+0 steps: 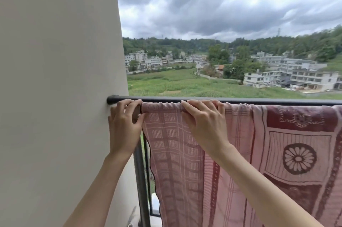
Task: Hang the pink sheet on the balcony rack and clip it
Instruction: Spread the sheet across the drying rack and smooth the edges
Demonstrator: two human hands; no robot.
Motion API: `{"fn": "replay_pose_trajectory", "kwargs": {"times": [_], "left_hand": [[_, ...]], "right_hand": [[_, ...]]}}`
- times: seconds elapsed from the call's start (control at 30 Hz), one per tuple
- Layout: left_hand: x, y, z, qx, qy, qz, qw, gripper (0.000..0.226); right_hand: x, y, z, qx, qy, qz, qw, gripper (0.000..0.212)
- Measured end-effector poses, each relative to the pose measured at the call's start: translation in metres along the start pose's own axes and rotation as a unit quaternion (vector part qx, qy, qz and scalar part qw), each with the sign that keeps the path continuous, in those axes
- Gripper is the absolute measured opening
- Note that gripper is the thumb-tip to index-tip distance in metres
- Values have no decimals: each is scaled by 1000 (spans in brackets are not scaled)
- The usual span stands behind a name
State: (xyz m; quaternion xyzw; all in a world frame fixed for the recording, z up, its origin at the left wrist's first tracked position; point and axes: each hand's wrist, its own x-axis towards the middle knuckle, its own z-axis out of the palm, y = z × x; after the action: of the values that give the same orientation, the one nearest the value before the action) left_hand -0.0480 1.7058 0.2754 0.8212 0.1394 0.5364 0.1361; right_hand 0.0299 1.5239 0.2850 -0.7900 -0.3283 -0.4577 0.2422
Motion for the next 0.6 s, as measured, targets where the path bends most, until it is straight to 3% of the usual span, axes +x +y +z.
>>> {"fn": "replay_pose_trajectory", "kwargs": {"times": [0.27,0.47,0.6], "left_hand": [[30,1,15,-98,-17,81,992,7],[54,17,12,-237,5,-37,971,8],[68,15,11,-257,10,-39,966,8]], "right_hand": [[15,-1,14,66,25,15,997,35],[43,-3,2,106,58,38,992,24],[57,1,3,127,62,16,990,23]]}}
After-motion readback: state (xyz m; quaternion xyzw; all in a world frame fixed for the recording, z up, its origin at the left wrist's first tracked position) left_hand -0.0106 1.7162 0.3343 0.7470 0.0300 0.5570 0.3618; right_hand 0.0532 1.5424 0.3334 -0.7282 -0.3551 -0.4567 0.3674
